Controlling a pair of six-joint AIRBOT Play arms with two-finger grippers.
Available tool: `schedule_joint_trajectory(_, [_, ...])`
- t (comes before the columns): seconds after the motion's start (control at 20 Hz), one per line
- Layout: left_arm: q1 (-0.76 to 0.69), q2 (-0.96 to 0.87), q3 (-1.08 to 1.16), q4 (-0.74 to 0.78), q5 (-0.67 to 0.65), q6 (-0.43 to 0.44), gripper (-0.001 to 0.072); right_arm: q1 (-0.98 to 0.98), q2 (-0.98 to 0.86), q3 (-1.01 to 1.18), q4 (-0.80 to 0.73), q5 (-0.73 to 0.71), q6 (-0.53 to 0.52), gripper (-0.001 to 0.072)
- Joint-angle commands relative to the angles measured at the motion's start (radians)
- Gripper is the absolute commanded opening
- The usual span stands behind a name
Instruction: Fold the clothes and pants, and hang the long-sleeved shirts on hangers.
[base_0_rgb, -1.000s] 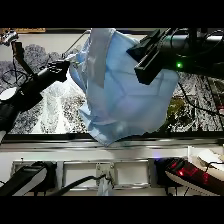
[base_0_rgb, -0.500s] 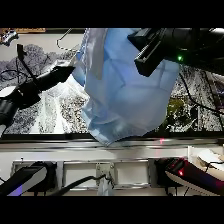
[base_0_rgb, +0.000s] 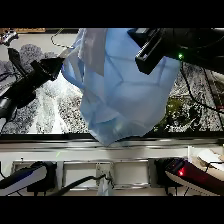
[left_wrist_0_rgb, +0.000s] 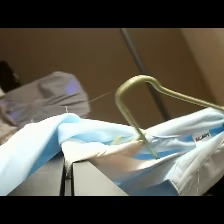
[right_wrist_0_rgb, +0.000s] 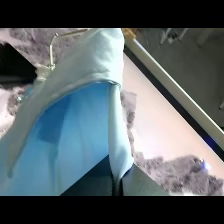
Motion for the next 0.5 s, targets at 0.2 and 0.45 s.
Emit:
schedule_joint_trajectory(0.2, [-0.028, -0.072, 0.001, -0.022, -0.032, -0.024, 0.0010, 0.000, 0.000, 0.000, 0.153, -0.082, 0.009, 0.0021])
schedule_joint_trajectory(0.45, [-0.019, -0.080, 0.003, -0.029, -0.031, -0.035, 0.0010, 0.000, 0.000, 0.000, 0.213, -0.062, 0.009, 0.0020])
